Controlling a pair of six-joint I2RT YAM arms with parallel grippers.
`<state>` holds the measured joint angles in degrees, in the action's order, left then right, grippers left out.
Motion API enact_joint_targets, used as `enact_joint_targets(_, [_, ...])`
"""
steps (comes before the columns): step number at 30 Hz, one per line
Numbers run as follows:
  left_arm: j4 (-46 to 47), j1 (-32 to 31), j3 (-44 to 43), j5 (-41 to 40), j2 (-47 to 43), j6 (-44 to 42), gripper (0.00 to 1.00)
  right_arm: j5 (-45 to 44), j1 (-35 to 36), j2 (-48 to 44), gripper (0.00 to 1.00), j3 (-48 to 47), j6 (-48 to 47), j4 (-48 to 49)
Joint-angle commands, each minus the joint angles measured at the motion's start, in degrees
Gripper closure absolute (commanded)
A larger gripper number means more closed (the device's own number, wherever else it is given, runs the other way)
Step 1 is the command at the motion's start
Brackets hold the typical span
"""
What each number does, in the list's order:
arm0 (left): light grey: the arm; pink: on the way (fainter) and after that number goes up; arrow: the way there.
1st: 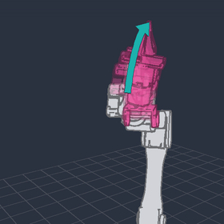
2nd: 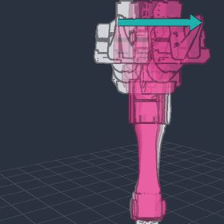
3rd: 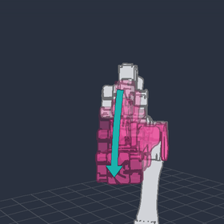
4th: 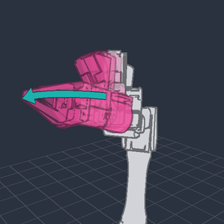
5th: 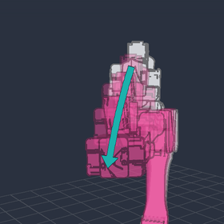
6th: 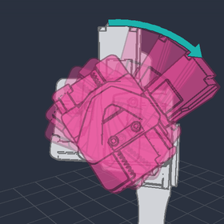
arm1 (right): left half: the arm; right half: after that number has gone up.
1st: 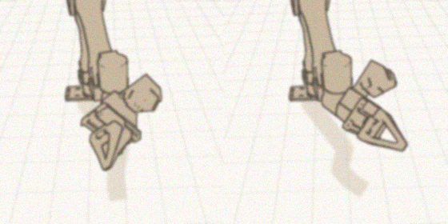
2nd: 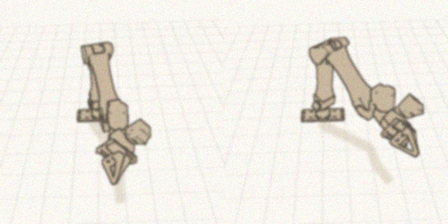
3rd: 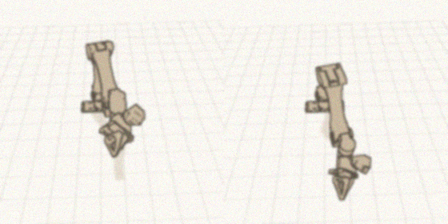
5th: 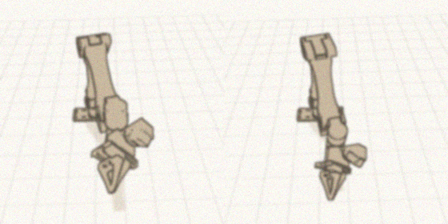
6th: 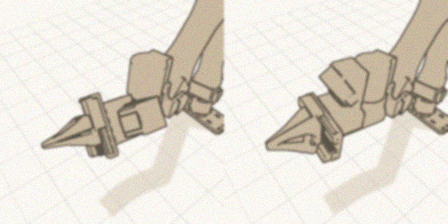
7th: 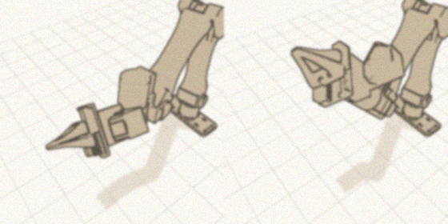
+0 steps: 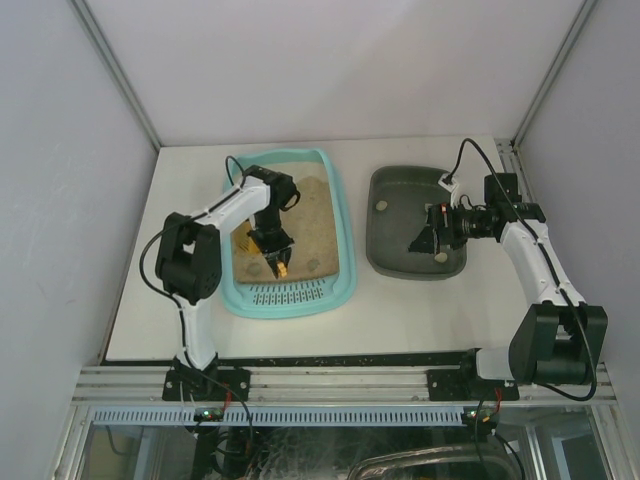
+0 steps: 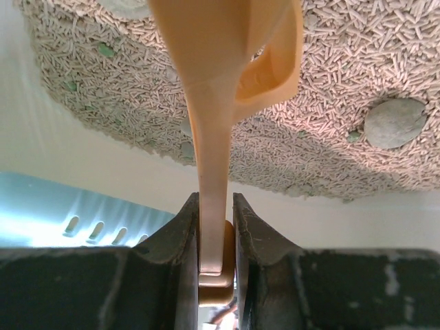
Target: Clean the litter box
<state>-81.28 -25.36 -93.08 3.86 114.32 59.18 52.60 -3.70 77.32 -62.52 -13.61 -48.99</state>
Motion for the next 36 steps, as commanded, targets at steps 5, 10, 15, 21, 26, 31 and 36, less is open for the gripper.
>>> enact_joint_targets(5, [2.8, 0.2, -2.0, 3.2, -2.5, -19.8, 1.00, -0.3, 0.2, 0.1, 0.00, -0.4, -0.8, 1.8])
enact_joint_targets(10, [3.4, 0.1, -1.5, 3.3, -7.0, -24.5, 1.00, -0.5, 0.2, -0.2, 0.00, -0.4, -0.8, 1.8])
enact_joint_targets(15, [6.2, 0.1, 0.9, 6.8, -11.8, -26.1, 1.00, -0.6, 0.2, -0.3, 0.00, -0.4, -0.7, 1.8])
enact_joint_targets(21, [9.6, 0.2, 3.6, 10.3, -14.8, -29.8, 1.00, -0.8, 0.2, -0.5, 0.00, -0.4, -0.7, 1.7])
enact_joint_targets(26, [11.1, 0.5, 6.3, 12.3, -14.5, -32.0, 1.00, -1.0, 0.0, -0.8, 0.00, -0.4, -0.8, 1.6])
enact_joint_targets(31, [11.7, 1.3, 6.8, 9.1, -14.3, -33.5, 1.00, -0.7, -0.1, -0.9, 0.00, -0.4, -0.8, 1.6])
enact_joint_targets(36, [17.5, 3.1, 7.1, 19.4, -11.9, -36.9, 1.00, -0.7, 0.0, -0.9, 0.00, -0.4, -0.9, 1.8])
